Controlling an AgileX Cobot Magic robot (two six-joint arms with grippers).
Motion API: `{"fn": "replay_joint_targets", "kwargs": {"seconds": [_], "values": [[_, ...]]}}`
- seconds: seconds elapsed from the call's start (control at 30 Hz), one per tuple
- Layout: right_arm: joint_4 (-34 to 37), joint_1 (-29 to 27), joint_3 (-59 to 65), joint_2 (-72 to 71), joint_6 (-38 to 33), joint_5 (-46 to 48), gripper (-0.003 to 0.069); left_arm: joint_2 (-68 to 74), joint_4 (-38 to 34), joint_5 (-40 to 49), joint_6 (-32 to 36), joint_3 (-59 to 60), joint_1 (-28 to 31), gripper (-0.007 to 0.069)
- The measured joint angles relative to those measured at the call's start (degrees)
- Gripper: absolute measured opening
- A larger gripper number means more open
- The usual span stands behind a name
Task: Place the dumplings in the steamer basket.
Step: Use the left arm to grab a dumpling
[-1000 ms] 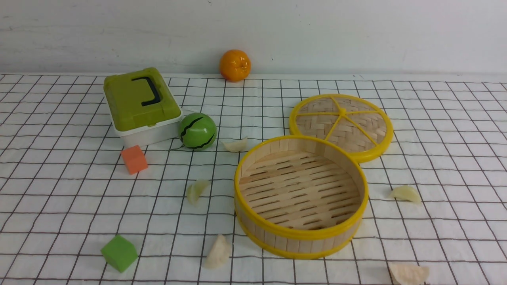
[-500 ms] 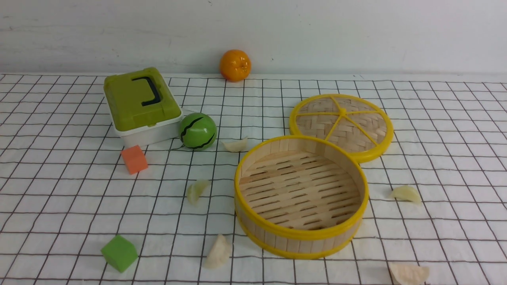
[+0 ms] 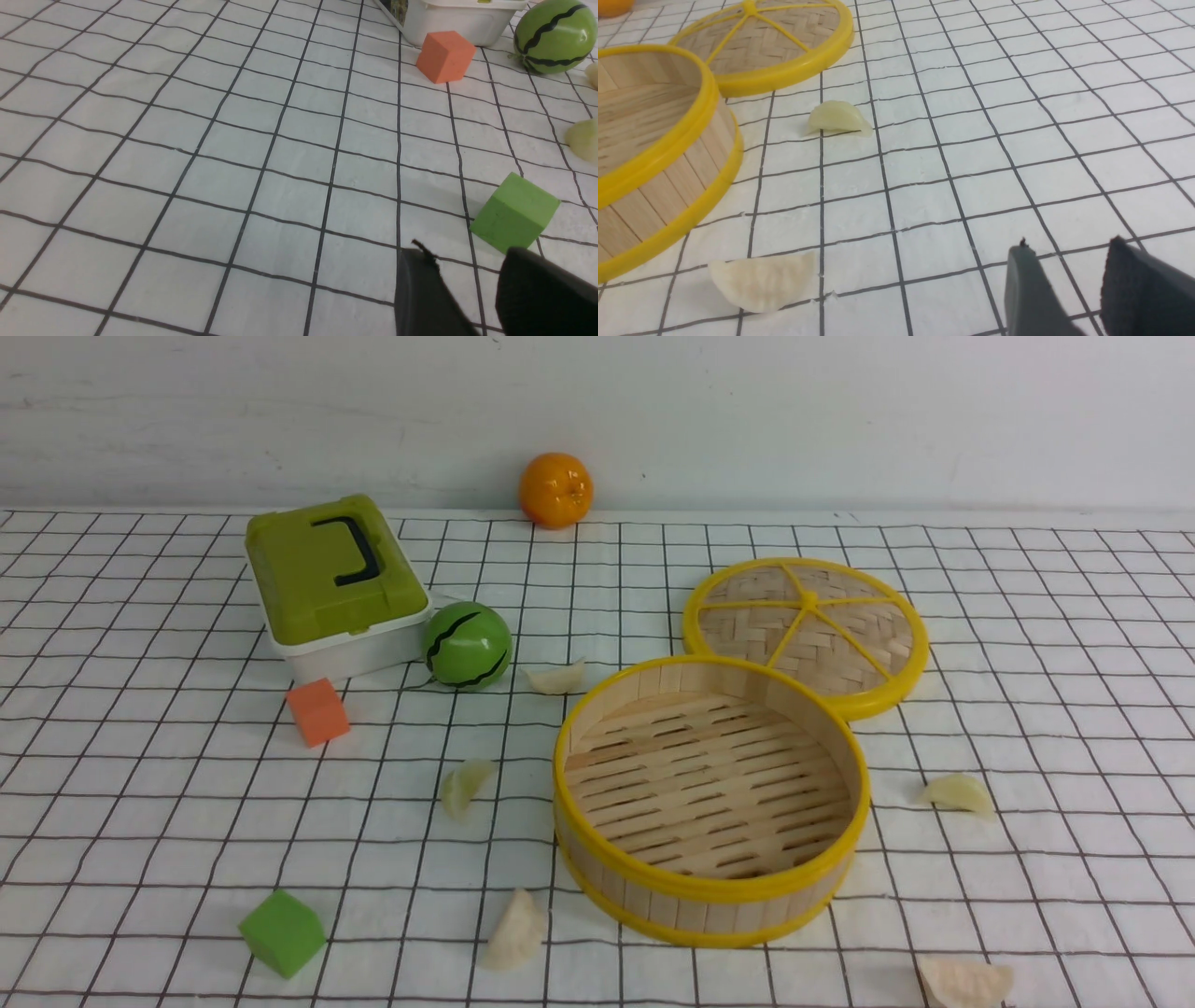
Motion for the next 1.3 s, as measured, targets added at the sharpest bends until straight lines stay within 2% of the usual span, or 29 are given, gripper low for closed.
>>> {"fn": "replay_joint_targets", "kwargs": {"seconds": [0.33,0.47,0.53,0.57,0.6,0.67,0.7,0.73,0.77,0.8,0.9,0.93,0.97,1.07,1.3], "values": [[0.25,0.00,0.00,0.00,0.00,0.00,0.0240,0.00,6.02,-0.13,0.00,0.00,0.00,0.0239],[-0.20,0.00,0.00,0.00,0.00,0.00,0.0240,0.00,5.92,-2.17,0.00,0.00,0.00,0.0239],[-0.39,0.00,0.00,0.00,0.00,0.00,0.0240,0.00,3.62,-4.41,0.00,0.00,0.00,0.0239],[-0.39,0.00,0.00,0.00,-0.04,0.00,0.0240,0.00,0.02,-6.79,-0.28,0.00,0.00,0.0239],[-0.39,0.00,0.00,0.00,-0.04,0.00,0.0240,0.00,-0.49,-7.05,-0.39,0.00,0.00,0.0239],[-0.44,0.00,0.00,0.00,-0.04,0.00,0.0240,0.00,-9.23,-10.33,-2.48,0.00,0.00,0.0239],[-0.44,0.00,0.00,0.00,-0.04,0.00,0.0240,0.00,-9.23,-10.61,-2.76,0.00,0.00,0.0239],[-0.55,0.00,0.00,0.00,-0.04,0.00,0.0240,0.00,-17.20,-12.73,-6.53,0.00,0.00,0.0239],[-0.55,0.00,0.00,0.00,-0.04,0.00,0.0240,0.00,-18.25,-13.23,-7.10,0.00,0.00,0.0239],[-0.55,0.00,0.00,0.00,-0.04,0.00,0.0240,0.00,-23.68,-14.15,-10.21,0.00,0.00,0.0239],[1.13,0.00,0.00,0.00,0.03,0.00,0.0240,0.00,-43.72,-16.79,-21.23,0.00,0.00,0.0239],[1.13,0.00,0.00,0.00,0.03,0.00,0.0240,0.00,-43.72,-16.79,-21.23,0.00,0.00,0.0239],[3.88,0.00,0.00,0.00,0.69,0.00,0.0240,0.00,-50.42,-17.16,-23.82,0.00,0.00,0.0239],[11.91,0.00,0.00,0.00,3.94,0.22,0.0240,0.00,-57.59,-18.07,-24.68,0.00,0.00,0.0239],[40.76,0.00,0.43,0.00,15.12,1.33,0.0240,0.00,-63.46,-17.06,-22.91,0.00,0.00,0.0239]]}}
